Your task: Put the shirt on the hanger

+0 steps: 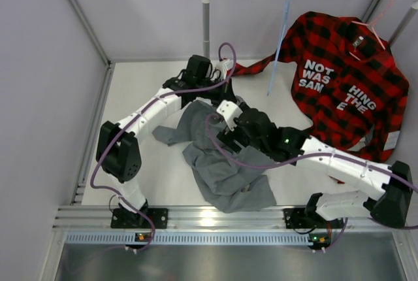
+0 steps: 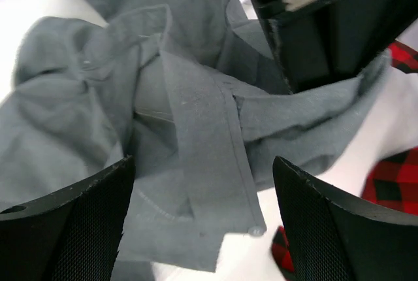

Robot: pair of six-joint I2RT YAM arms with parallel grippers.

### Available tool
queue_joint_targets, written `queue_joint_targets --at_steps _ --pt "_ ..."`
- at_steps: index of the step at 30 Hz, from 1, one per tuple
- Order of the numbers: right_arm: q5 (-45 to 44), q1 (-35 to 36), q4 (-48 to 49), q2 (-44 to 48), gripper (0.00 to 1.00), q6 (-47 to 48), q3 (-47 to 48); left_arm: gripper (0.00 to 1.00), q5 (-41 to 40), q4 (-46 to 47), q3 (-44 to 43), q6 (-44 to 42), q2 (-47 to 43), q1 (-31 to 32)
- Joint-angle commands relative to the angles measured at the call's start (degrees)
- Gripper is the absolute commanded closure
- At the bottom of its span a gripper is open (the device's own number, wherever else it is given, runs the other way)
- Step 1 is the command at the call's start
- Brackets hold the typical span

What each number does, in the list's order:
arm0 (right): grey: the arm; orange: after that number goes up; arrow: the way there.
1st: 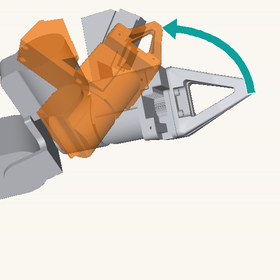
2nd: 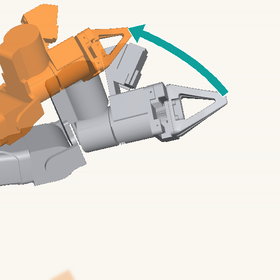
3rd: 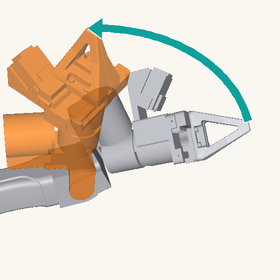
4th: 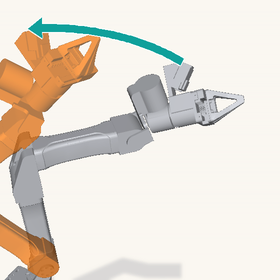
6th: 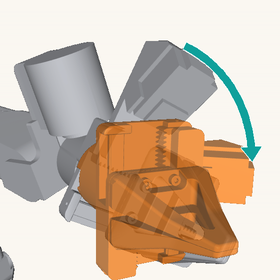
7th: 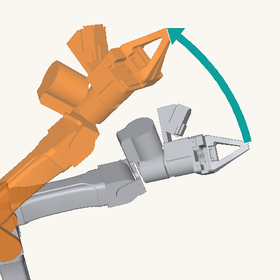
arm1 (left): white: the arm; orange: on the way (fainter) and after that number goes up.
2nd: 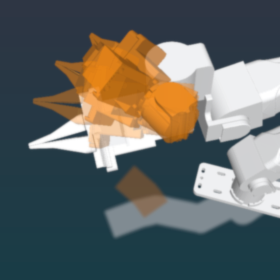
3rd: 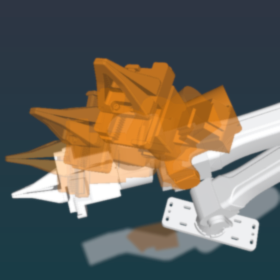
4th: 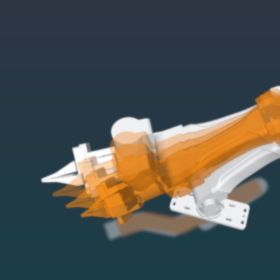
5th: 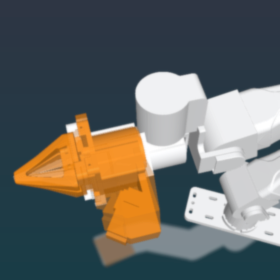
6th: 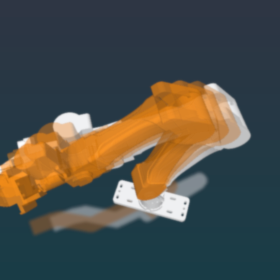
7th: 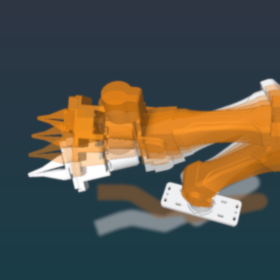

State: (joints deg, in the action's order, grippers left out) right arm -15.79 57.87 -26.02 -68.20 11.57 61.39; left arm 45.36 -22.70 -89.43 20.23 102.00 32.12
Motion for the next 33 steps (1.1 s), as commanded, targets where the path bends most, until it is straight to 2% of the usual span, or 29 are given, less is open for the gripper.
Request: queue_joint_targets --at_steps 1,6,9,11,12,13,15,16,17,18,19,20,22,23,24,25,26,28,30,33 --pt "-9.9 1.5 7.1 -4.1 0.17 4.4 -0.3 1.00 -1.2 3.0 -3.2 3.4 0.6 -0.3" --pt "-17.2 1.6 16.6 -7.4 0.18 5.8 -4.3 1.00 -2.8 3.3 -3.6 6.1 0.9 -0.4" --pt "-20.1 1.6 23.4 -8.3 0.23 6.6 -7.2 1.00 -3.4 3.6 -3.9 7.3 0.6 -0.4" --pt "-23.4 1.5 26.6 -9.1 0.45 7.3 -8.3 1.00 -3.1 4.1 -3.8 8.1 0.0 -0.3" --pt "-25.1 1.5 30.8 -9.2 0.65 7.4 -8.6 1.00 -3.0 4.1 -3.8 8.2 -0.1 -0.3" --pt "-27.0 1.5 32.3 -9.0 0.98 7.8 -9.2 1.00 -3.0 4.2 -3.7 8.2 -0.6 -0.4" --pt "-26.8 1.5 31.2 -8.1 1.00 7.2 -8.4 0.99 -4.4 4.1 -3.7 6.9 -1.2 -0.5" --pt "-25.8 1.5 29.6 -7.1 1.00 5.2 -6.7 0.89 -5.2 4.1 -3.6 6.5 -2.4 -0.9" --pt "-25.3 1.6 27.9 -6.7 1.00 4.1 -5.7 0.53 -7.9 4.1 -3.4 5.9 -3.1 -1.3" --pt "-24.7 1.5 26.2 -6.4 1.00 2.7 -4.6 0.40 -10.1 4.2 -3.1 5.0 -4.1 -1.6" --pt "-22.0 1.1 18.8 -6.5 1.00 -1.0 -1.0 0.30 -13.3 4.2 -2.7 3.3 -5.4 -2.1" --pt "-20.2 -0.3 14.5 -6.9 1.00 -3.3 1.2 0.23 -21.0 4.3 -2.2 2.1 -8.5 -2.1" --pt "-15.4 -2.7 3.5 -8.3 1.00 -9.4 7.1 0.19 -27.4 8.3 4.5 0.6 -12.9 -2.1" --pt "-13.4 -3.6 0.6 -8.8 1.00 -10.9 8.9 0.17 -29.5 15.4 8.1 0.8 -15.5 -2.1" --pt "-11.6 -4.6 -1.8 -9.0 1.00 -13.0 10.2 0.16 -33.5 18.9 12.0 1.3 -20.7 -2.0" --pt "-8.8 -6.0 -5.1 -9.3 1.00 -15.8 12.4 0.16 -36.3 21.7 19.4 3.2 -23.3 -2.1" --pt "-7.6 -6.6 -6.1 -9.2 0.99 -16.9 13.1 0.16 -39.1 26.1 23.0 4.5 -25.9 -2.0" --pt "-4.4 -8.1 -7.9 -8.4 0.97 -18.9 14.6 0.16 -48.7 26.1 31.5 9.9 -33.4 -2.0" --pt "-2.9 -8.5 -9.6 -7.9 0.98 -19.6 15.4 0.16 -50.4 25.8 36.5 16.0 -39.5 -1.9" --pt "-0.2 -9.5 -11.3 -7.4 1.00 -20.6 17.6 0.19 -47.6 26.4 44.0 19.8 -43.9 -0.2"
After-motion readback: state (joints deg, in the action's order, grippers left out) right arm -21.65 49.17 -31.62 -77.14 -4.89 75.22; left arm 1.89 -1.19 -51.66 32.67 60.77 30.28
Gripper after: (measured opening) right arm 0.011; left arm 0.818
